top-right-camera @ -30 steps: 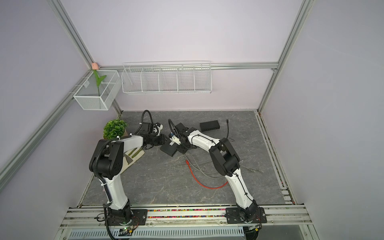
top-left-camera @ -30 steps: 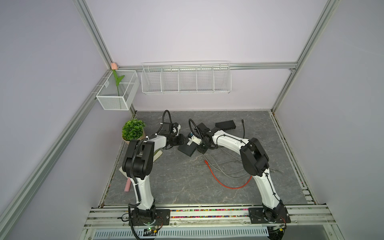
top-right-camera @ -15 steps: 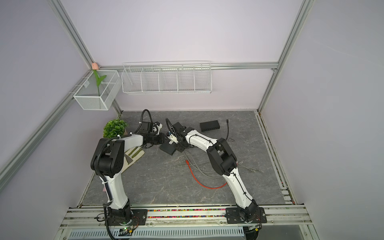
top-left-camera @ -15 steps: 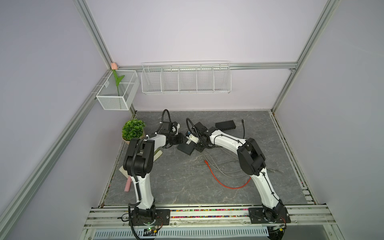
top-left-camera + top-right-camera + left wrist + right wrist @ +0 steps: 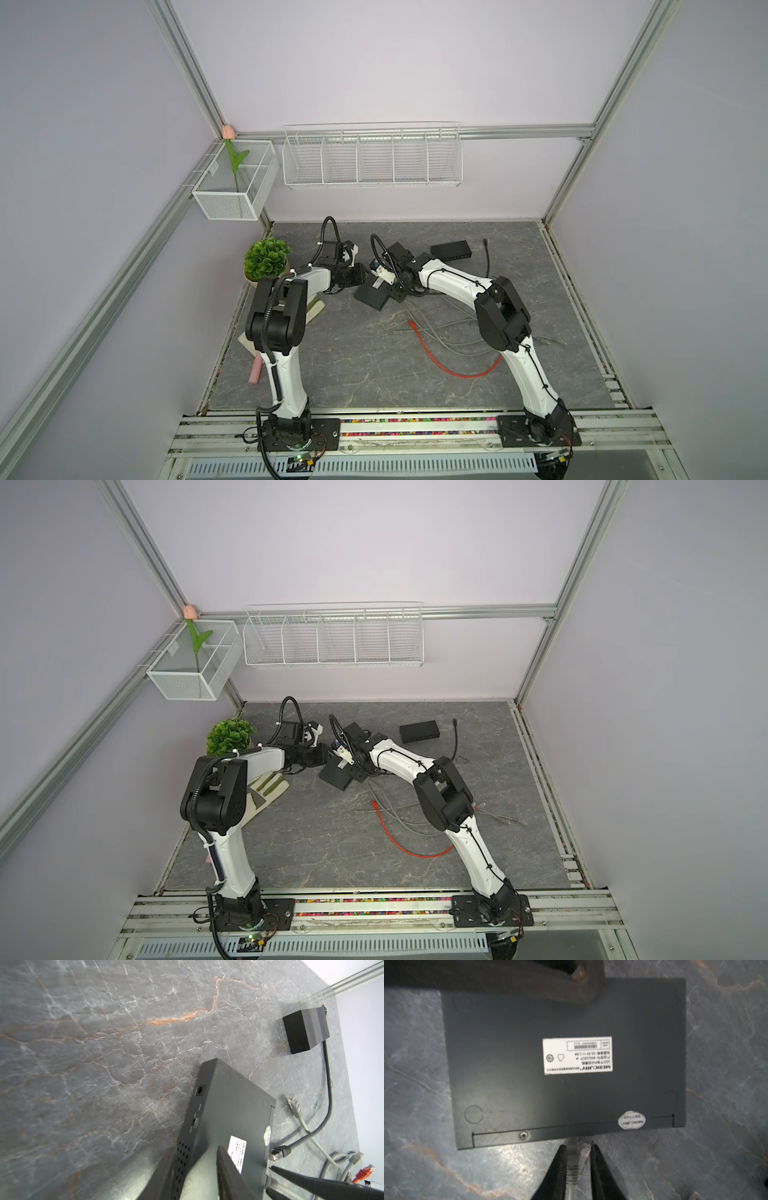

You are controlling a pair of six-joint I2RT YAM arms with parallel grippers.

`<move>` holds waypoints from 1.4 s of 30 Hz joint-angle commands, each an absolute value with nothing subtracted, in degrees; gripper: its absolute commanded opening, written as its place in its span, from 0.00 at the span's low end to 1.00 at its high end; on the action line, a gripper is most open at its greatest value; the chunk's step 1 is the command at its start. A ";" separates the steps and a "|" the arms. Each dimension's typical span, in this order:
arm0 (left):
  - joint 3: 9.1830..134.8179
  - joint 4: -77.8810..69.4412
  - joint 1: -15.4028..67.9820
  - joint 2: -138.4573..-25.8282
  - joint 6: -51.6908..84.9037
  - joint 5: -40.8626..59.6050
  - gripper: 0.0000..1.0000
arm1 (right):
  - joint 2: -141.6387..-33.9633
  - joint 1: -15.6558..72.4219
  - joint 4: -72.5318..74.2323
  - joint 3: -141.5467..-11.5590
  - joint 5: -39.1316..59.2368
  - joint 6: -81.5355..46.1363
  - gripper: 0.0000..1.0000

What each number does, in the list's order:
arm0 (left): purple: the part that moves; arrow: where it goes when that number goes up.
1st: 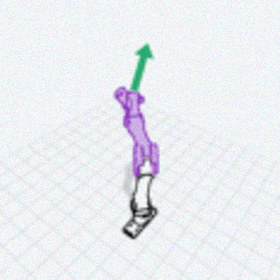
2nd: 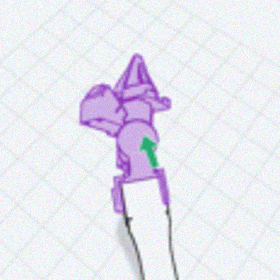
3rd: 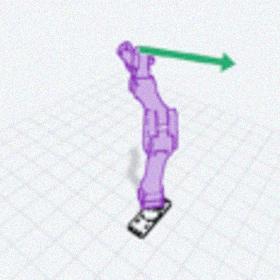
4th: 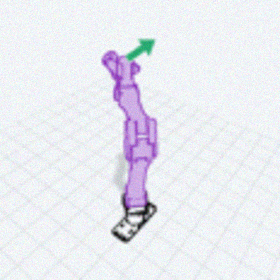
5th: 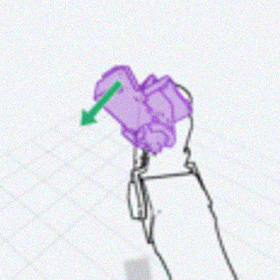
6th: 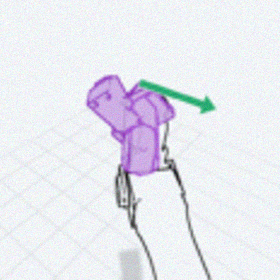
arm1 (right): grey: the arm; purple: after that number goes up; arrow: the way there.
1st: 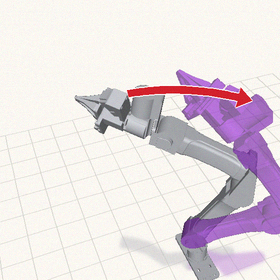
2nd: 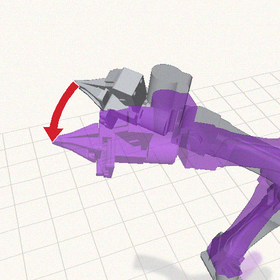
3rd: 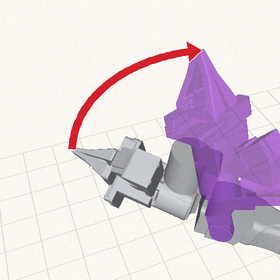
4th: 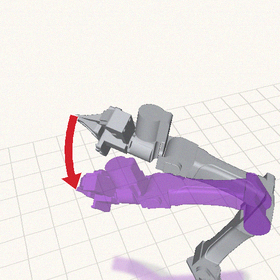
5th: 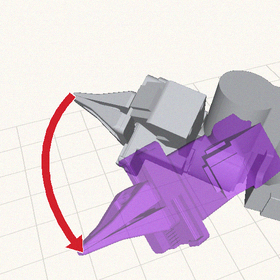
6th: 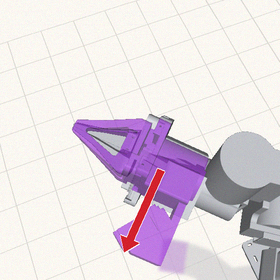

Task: Insert the plug into the switch port

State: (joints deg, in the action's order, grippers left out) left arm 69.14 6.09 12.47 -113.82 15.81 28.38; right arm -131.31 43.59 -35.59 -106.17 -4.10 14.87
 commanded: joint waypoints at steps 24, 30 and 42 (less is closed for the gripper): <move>67.49 4.49 12.22 -110.95 15.86 29.26 0.34 | -105.91 51.12 -27.01 -75.50 -10.91 5.99 0.24; 67.00 3.93 12.22 -110.80 16.15 29.62 0.34 | -107.13 51.07 -27.27 -72.91 -11.10 3.28 0.24; 66.45 3.64 12.22 -110.32 16.15 29.55 0.33 | -111.21 50.77 -27.96 -72.53 -15.66 2.37 0.28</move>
